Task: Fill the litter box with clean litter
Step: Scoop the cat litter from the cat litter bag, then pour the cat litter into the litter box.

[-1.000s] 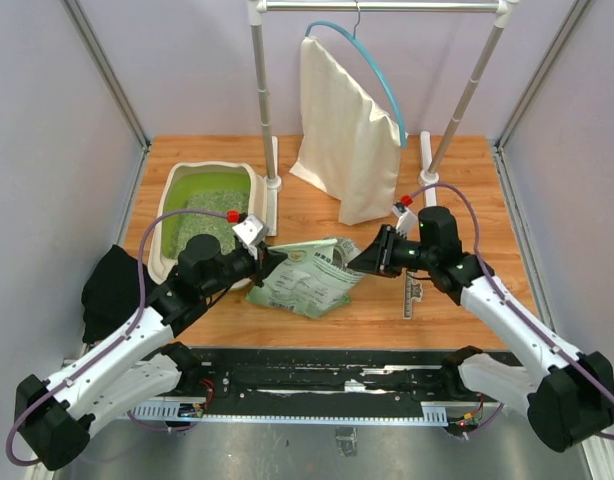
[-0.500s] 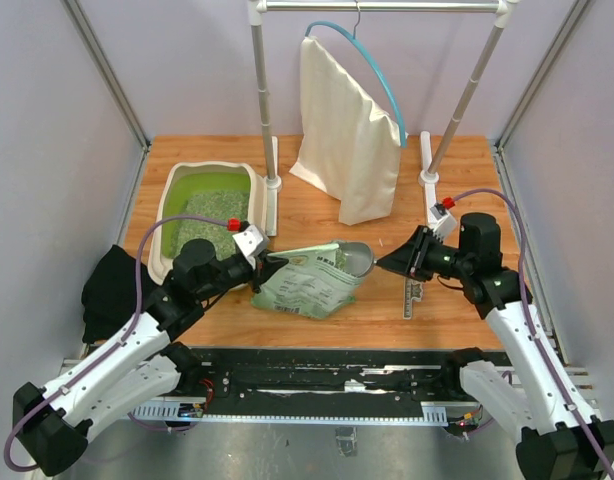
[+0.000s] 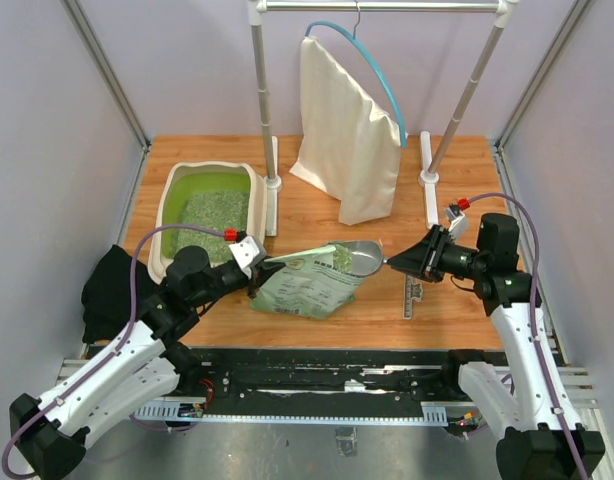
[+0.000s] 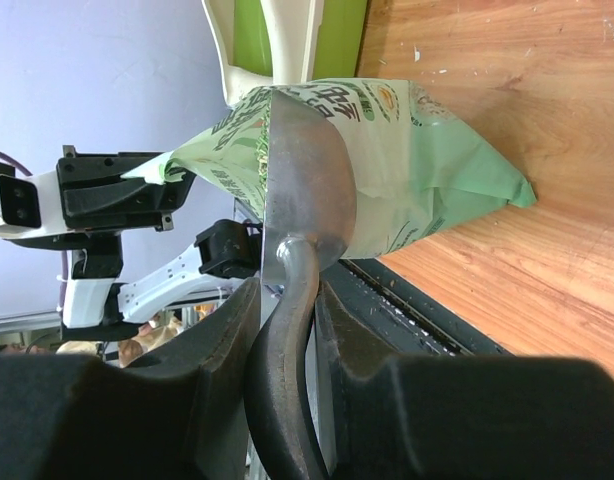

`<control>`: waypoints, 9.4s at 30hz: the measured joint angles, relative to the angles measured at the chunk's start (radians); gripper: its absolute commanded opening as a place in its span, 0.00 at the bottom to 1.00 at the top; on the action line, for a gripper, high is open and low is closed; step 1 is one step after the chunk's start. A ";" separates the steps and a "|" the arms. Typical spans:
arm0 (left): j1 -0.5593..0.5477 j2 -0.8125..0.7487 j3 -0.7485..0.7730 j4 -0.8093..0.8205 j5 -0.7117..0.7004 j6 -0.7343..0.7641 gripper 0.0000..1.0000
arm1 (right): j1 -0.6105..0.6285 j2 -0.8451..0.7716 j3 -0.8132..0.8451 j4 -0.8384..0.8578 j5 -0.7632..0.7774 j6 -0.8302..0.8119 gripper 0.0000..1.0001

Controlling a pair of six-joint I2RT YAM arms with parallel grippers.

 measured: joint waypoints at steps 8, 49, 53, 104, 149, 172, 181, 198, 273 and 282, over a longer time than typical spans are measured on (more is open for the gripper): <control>0.000 -0.002 -0.003 0.009 -0.008 0.004 0.01 | -0.071 0.004 0.000 -0.053 -0.069 -0.064 0.01; -0.002 -0.009 -0.071 0.167 -0.047 -0.090 0.01 | -0.122 -0.082 -0.291 0.388 -0.273 0.249 0.01; -0.003 -0.012 -0.071 0.164 -0.054 -0.093 0.00 | -0.177 -0.078 -0.267 0.336 -0.275 0.198 0.01; -0.003 0.361 0.073 0.247 -0.313 -0.315 0.46 | -0.227 -0.119 0.063 -0.026 -0.127 0.025 0.01; -0.003 -0.163 0.067 -0.519 -0.665 -0.862 1.00 | 0.303 0.040 0.086 0.296 0.196 0.286 0.01; 0.539 -0.064 0.136 -0.571 -0.248 -0.860 1.00 | 0.686 0.382 0.215 0.560 0.648 0.408 0.01; 0.567 -0.100 0.349 -0.696 -0.410 -0.860 1.00 | 0.771 0.517 0.355 0.570 0.765 0.388 0.01; 0.568 -0.166 0.434 -0.827 -0.583 -0.811 1.00 | 0.897 0.941 0.780 0.480 0.932 0.230 0.01; 0.568 -0.206 0.485 -0.815 -0.591 -0.723 1.00 | 1.043 1.519 1.497 0.140 1.024 -0.278 0.01; 0.568 -0.210 0.500 -0.823 -0.578 -0.730 1.00 | 1.096 1.371 1.319 0.115 1.163 -0.352 0.01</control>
